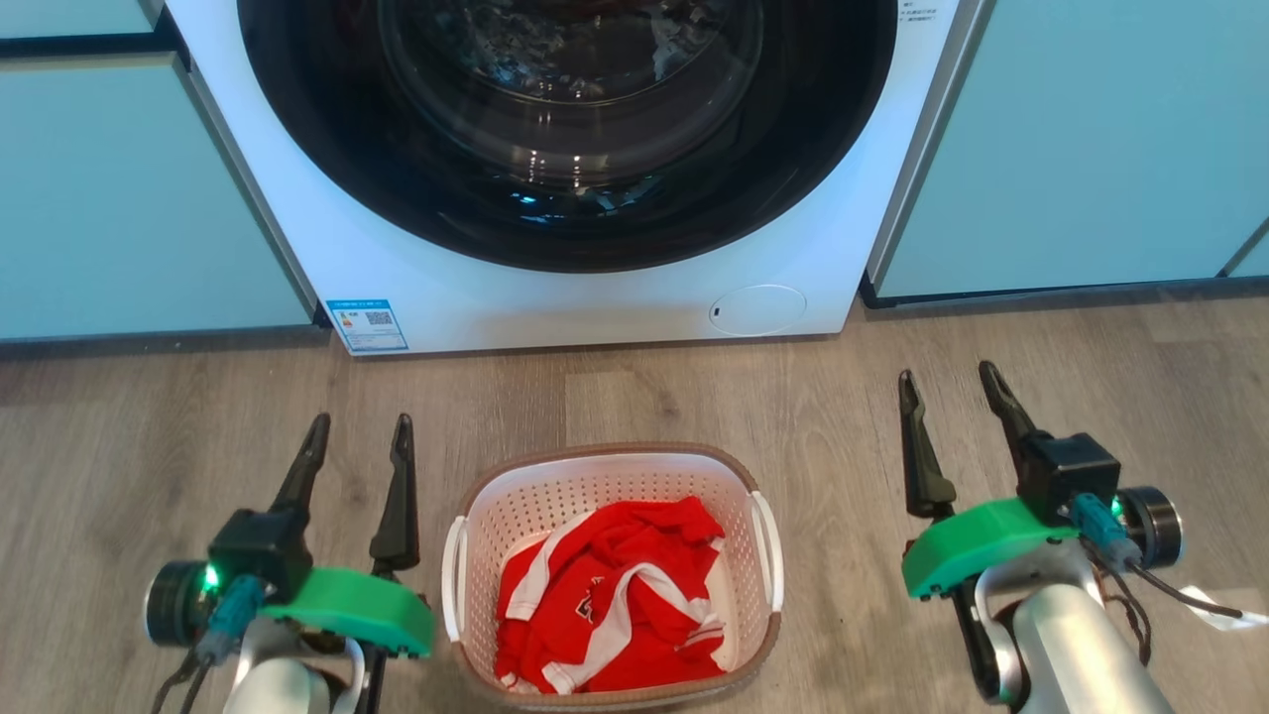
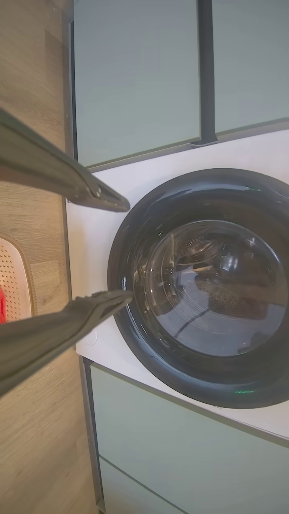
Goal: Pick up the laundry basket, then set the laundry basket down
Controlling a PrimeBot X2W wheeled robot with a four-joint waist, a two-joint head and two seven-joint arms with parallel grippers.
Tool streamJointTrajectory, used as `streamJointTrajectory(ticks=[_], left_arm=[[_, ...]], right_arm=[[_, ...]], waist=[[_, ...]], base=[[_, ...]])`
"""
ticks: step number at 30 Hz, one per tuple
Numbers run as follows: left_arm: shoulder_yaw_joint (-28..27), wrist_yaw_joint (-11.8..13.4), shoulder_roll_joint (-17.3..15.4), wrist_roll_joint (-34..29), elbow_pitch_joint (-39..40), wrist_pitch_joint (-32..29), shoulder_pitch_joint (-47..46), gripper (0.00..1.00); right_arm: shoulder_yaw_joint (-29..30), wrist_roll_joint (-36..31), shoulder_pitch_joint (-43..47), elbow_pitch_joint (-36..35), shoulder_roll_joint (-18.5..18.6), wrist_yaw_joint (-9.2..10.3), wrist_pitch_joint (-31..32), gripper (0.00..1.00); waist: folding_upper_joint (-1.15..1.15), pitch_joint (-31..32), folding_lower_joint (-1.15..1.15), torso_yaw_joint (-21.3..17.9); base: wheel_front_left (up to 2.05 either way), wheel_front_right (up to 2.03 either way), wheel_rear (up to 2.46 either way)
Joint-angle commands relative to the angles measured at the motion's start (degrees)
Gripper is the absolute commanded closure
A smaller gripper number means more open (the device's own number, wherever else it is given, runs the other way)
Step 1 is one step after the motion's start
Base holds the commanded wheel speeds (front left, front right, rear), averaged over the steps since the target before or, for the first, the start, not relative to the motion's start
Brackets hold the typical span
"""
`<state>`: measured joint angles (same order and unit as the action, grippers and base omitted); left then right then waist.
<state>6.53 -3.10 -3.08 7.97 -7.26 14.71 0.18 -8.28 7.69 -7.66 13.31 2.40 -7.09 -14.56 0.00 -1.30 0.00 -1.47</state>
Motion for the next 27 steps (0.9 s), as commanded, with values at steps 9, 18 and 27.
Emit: streamJointTrajectory(ticks=[9, 18, 27], left_arm=[[-1.96, 0.08, 0.19, -0.62, -0.35, 0.29, -1.86, 0.0], [-1.55, 0.93, 0.2, -0.25, -0.4, 0.29, -1.75, 0.0], [-1.83, 1.21, 0.2, 0.09, -1.11, 0.29, -1.55, 0.0]], right_arm=[[-1.48, 1.05, -2.57, 0.34, 0.48, -0.4, -0.44, 0.0], [-1.44, 1.17, -2.69, 0.61, 0.48, -0.4, -0.44, 0.0], [-1.64, 1.11, -2.83, 0.86, 0.48, -0.4, -0.44, 0.0]], waist=[[0.0, 0.31, 0.0, -0.3], [0.0, 0.81, 0.0, -0.19], [0.0, 0.96, 0.0, -0.26]], base=[[0.0, 0.0, 0.0], [0.0, 0.0, 0.0], [0.0, 0.0, 0.0]])
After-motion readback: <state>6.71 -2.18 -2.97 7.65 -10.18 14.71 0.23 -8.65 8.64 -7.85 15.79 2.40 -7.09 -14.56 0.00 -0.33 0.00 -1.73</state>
